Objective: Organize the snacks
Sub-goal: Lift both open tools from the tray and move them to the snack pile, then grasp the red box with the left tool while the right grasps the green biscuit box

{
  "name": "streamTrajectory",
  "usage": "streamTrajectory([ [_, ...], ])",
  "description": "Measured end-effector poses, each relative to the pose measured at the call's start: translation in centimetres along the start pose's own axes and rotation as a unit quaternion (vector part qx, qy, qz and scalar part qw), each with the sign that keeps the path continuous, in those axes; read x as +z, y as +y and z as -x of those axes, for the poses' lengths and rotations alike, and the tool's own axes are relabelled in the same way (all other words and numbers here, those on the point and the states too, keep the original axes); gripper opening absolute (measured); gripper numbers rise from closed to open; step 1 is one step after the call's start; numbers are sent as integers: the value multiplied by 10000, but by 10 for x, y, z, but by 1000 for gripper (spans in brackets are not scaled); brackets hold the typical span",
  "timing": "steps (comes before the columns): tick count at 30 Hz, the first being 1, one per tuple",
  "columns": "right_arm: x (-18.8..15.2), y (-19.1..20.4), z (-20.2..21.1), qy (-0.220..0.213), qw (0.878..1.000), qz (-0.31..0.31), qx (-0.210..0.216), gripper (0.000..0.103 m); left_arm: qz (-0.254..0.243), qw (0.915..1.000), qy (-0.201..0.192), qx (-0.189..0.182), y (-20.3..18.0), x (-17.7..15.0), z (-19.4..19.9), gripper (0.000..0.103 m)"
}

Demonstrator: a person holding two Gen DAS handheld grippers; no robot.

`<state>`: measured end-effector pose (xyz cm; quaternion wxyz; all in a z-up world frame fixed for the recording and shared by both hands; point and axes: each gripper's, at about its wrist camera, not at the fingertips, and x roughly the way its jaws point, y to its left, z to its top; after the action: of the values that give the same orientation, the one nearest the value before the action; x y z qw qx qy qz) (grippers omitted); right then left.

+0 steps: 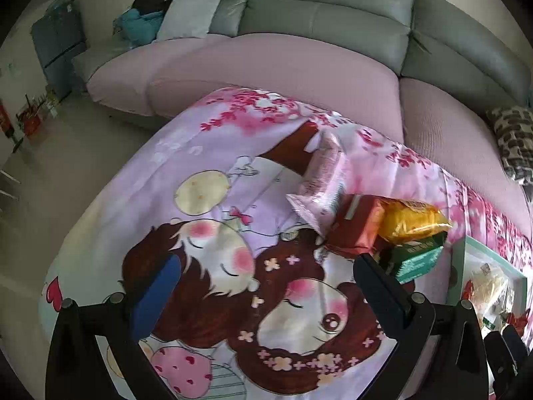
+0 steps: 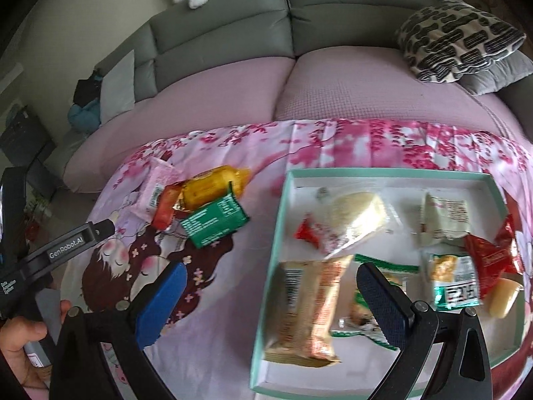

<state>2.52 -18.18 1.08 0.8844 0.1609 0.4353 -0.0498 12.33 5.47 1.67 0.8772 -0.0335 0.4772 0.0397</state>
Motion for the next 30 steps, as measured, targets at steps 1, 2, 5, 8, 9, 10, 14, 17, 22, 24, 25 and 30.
streamTrajectory([
  [1,0,2,-1,-2,10000,1,23,103,56,10000,-2,-4,4,0,0,103],
  [2,-1,4,-3,-4,10000,2,58,103,109,9999,0,-8,8,0,0,103],
  [5,-3,8,-10,96,9998,8,188,103,206,9998,11,-34,15,0,0,103],
  [8,-5,12,-17,210,9995,-17,231,103,270,9995,42,-143,18,1,-2,103],
  [9,-5,13,-19,237,9994,-16,258,103,269,9995,51,-165,18,2,-3,103],
  [10,-6,14,-21,259,9993,-2,281,103,261,9994,64,-198,17,2,-4,103],
  [14,-5,21,-26,275,9991,91,323,103,226,9989,152,-375,11,4,-12,103],
  [17,-2,27,-30,255,9988,202,376,103,236,9973,260,-647,4,4,-21,103],
  [22,2,37,-43,325,9980,309,454,103,288,9928,409,-1085,-7,6,-35,103],
  [24,4,43,-47,314,9976,454,428,103,397,9892,481,-1330,-8,6,-43,103],
  [25,4,46,-50,311,9973,530,413,103,434,9879,510,-1398,-9,7,-46,103],
  [30,11,58,-64,344,9956,716,497,103,449,9878,389,-1440,-12,12,-59,103],
])
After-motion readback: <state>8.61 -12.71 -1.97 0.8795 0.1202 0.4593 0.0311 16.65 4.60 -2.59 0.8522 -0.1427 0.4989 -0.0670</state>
